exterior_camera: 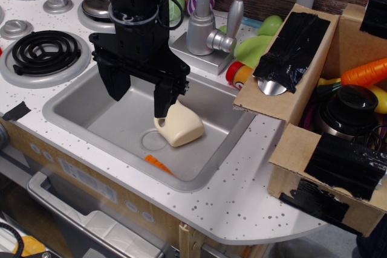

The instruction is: Pick up bowl and put in small4fbox

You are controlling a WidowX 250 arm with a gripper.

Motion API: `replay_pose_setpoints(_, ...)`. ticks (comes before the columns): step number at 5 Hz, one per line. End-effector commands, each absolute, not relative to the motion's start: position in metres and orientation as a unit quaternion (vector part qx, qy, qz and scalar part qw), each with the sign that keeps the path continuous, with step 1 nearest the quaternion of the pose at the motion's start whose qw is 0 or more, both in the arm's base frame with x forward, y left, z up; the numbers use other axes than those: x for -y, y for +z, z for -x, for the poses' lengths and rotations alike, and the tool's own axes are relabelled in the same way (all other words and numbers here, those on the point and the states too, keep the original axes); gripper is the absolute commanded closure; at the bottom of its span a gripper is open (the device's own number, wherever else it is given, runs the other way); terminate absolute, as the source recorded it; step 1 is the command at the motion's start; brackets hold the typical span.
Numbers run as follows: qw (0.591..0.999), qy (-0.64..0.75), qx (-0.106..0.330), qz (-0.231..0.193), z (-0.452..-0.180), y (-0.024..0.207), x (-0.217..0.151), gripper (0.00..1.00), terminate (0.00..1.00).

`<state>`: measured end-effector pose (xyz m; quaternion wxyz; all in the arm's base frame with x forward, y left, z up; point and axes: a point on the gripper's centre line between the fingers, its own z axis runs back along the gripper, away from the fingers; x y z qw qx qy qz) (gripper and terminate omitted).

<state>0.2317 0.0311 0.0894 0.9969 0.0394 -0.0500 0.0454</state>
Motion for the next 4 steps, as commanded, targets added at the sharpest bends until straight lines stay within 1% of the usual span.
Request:
replay_pose_setpoints(1,0.997,0.045,0.050,-0.039,-0.232,0.089,-0.031,0.00,0.00)
replay_pose_setpoints(2,0.992,-0.080,0.056,-0.073,-0.270,0.104,-0.054,0.00,0.00)
replay_pose_setpoints(3,0.981,-0.167,0.071,-0.072,-0.307,0.104,-0.071,0.00,0.00)
replay_pose_setpoints(4,0.968,-0.233,0.063,-0.069,-0.340,0.099,-0.083,0.00,0.00)
